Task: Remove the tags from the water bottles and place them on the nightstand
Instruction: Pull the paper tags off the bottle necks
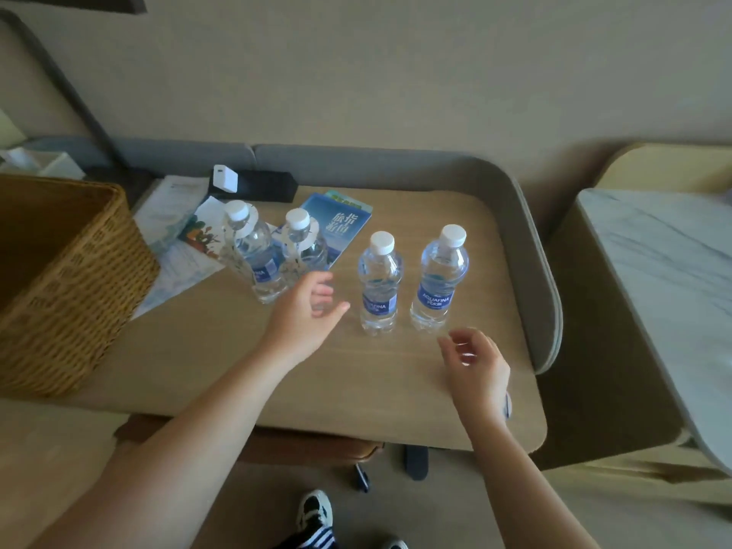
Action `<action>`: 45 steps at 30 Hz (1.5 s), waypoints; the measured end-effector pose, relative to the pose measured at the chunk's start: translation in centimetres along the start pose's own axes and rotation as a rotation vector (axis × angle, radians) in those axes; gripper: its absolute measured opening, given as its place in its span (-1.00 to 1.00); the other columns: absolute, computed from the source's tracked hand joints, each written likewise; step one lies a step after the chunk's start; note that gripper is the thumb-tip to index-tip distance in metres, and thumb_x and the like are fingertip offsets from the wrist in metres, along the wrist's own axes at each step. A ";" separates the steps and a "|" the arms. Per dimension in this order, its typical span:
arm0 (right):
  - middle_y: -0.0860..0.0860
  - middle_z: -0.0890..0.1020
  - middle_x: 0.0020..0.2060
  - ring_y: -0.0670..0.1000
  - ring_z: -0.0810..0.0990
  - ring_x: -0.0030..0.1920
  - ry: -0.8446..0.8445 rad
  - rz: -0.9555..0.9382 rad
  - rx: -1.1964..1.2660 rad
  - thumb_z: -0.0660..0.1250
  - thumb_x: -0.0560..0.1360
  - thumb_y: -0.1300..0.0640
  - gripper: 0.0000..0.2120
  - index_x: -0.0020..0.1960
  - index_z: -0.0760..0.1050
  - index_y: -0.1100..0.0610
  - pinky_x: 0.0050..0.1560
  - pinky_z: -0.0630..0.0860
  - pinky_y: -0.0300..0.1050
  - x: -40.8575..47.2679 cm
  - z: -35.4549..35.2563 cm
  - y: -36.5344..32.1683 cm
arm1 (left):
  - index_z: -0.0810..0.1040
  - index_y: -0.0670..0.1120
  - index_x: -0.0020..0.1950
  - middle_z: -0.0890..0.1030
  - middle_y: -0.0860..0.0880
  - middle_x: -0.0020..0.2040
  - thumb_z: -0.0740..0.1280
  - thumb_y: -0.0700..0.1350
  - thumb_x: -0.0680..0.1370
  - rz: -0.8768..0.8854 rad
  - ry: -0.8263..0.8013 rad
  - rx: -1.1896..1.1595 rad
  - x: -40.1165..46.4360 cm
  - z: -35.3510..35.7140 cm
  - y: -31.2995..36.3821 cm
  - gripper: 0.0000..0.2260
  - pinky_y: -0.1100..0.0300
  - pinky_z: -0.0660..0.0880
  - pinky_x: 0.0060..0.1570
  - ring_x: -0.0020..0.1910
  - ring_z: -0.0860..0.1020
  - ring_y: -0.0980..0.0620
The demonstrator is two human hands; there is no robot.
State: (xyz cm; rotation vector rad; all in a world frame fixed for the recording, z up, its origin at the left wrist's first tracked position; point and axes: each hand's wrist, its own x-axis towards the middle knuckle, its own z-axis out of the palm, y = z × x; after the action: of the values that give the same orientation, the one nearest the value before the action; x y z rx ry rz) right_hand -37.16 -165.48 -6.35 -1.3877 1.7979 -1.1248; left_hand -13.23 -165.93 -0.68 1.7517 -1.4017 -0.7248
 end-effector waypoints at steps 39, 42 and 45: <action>-0.01 0.57 0.05 0.00 0.53 0.11 -0.062 -0.019 -0.172 0.46 0.39 -0.11 -0.45 0.26 0.41 0.11 -0.04 0.35 -0.25 0.3 16.2 -15.6 | 0.16 0.00 0.55 0.40 -0.01 0.44 0.31 -0.22 0.57 0.093 -0.321 -0.214 8.5 -6.8 -4.0 -0.41 -0.05 0.34 0.36 0.38 0.41 -0.07; -0.09 0.55 -0.19 -0.05 0.53 -0.14 -0.020 -0.069 -0.149 0.48 0.39 -0.02 -0.69 -0.03 0.43 0.09 -0.25 0.34 -0.35 0.2 16.1 -15.9 | 0.21 -0.01 0.52 0.42 0.00 0.42 0.32 -0.21 0.58 0.116 -0.291 -0.201 8.6 -6.7 -4.6 -0.45 0.02 0.32 0.38 0.42 0.36 0.01; -0.16 0.52 -0.31 -0.21 0.49 -0.29 -0.062 -0.092 -0.091 0.50 0.39 0.06 -0.77 -0.18 0.44 0.08 -0.30 0.35 -0.45 0.3 15.4 -16.2 | 0.23 -0.01 0.52 0.44 -0.01 0.41 0.33 -0.17 0.58 0.114 -0.297 -0.196 8.9 -6.8 -4.8 -0.45 -0.04 0.37 0.35 0.40 0.39 0.01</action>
State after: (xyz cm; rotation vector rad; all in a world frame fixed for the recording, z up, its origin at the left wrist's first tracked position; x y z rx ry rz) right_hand -16.79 -171.30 0.91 -1.5549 1.7765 -1.0457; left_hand -3.12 -172.61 -0.71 1.4433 -1.5530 -1.0546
